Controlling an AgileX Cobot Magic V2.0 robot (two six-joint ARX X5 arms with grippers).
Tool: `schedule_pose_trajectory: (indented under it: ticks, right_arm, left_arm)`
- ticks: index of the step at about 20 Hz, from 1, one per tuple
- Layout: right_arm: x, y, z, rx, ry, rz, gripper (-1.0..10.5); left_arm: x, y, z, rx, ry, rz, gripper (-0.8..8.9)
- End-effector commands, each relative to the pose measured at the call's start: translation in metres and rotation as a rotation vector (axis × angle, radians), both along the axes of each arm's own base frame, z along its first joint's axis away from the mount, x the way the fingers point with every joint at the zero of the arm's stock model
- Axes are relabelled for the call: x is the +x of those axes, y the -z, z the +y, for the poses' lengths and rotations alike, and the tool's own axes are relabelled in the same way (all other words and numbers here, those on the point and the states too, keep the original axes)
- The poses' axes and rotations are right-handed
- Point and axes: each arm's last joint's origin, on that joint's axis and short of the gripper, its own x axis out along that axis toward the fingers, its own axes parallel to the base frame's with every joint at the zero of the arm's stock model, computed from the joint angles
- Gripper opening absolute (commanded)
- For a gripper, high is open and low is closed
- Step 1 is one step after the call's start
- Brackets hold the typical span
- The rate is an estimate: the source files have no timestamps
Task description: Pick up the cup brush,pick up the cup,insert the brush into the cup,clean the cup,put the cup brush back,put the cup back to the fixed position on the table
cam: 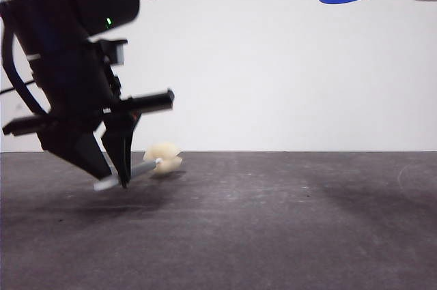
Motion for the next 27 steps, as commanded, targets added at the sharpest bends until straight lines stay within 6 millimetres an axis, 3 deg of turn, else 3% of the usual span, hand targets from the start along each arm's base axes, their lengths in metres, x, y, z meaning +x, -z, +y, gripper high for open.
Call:
schedule_pose_trajectory:
  ticks: [1,6,9,13,17,22,27]
  right_arm:
    - [0.0,-0.002,-0.001,0.02,0.009,-0.002,-0.2]
    - [0.0,-0.001,-0.001,0.023,0.014,0.007,-0.2]
    - [0.0,0.0,0.0,0.015,0.015,0.014,-0.2]
    - [0.009,0.009,0.003,-0.015,0.037,0.044,-0.2]
    - [0.032,0.031,0.008,-0.002,0.071,0.067,-0.2]
    - [0.069,0.076,0.007,0.067,0.025,0.072,-0.2]
    - [0.109,0.128,-0.004,0.118,0.024,0.072,-0.2]
  left_arm:
    - [0.001,0.013,-0.005,0.019,-0.019,0.016,-0.08]
    - [-0.001,0.032,-0.015,0.08,0.0,0.041,-0.08]
    - [-0.003,0.034,-0.02,0.094,0.013,0.036,0.11]
    - [-0.006,0.035,-0.02,0.115,0.037,0.056,3.72]
    - [-0.009,0.034,-0.018,0.153,0.065,0.077,3.87]
    - [-0.015,0.01,-0.014,0.128,0.096,0.027,3.87]
    - [-0.035,-0.039,-0.002,0.042,0.162,-0.065,3.87]
